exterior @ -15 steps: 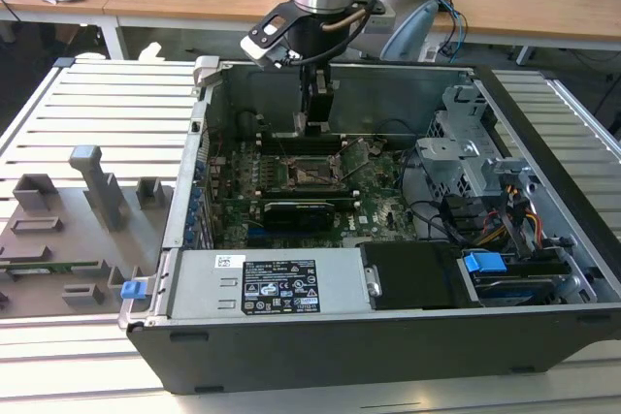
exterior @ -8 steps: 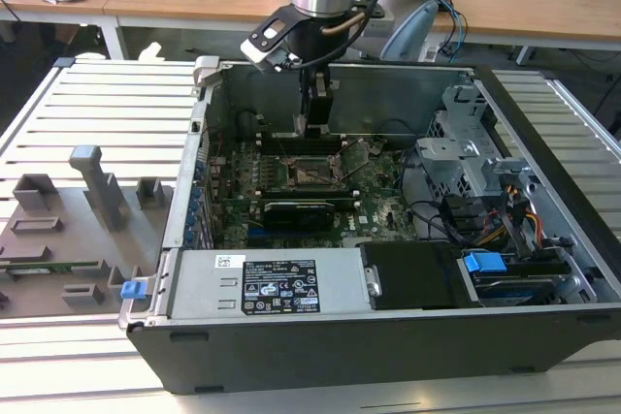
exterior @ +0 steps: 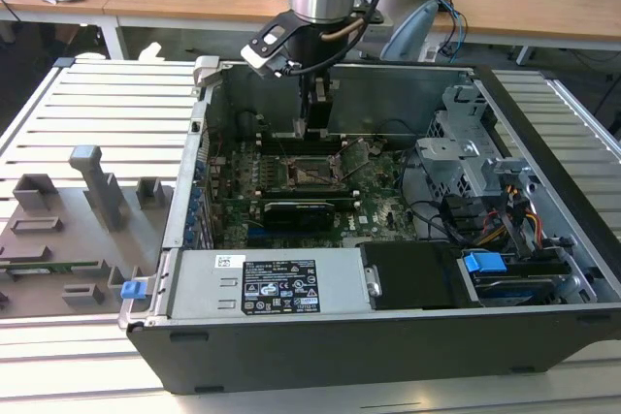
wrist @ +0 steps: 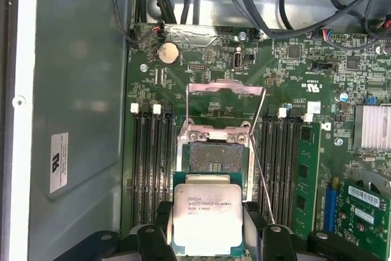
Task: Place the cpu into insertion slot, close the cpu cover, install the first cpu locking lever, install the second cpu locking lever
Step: 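Place the cpu into insertion slot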
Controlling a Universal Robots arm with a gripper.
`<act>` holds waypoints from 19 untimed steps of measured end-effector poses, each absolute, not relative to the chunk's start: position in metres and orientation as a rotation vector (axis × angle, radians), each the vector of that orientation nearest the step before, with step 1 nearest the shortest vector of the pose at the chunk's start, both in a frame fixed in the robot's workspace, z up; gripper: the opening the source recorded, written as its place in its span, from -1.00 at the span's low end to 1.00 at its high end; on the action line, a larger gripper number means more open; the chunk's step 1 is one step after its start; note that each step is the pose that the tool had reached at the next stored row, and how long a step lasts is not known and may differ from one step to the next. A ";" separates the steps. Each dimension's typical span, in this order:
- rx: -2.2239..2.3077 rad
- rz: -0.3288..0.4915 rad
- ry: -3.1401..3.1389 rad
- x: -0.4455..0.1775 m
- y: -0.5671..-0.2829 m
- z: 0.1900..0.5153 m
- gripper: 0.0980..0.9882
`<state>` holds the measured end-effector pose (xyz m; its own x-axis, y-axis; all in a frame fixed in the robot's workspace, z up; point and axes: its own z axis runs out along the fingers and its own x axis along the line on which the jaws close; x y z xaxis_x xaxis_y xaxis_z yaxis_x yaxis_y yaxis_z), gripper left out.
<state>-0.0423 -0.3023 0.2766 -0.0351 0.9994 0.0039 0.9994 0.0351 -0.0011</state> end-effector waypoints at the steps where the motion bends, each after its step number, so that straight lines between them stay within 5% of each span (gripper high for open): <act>1: -2.180 -0.003 -2.257 -0.042 -0.302 0.276 0.00; 19: -2.180 -0.003 -2.257 -0.042 -0.302 0.264 0.00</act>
<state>-0.0423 -0.3023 0.2638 -0.0350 0.9994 0.0039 0.9994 0.0350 -0.0011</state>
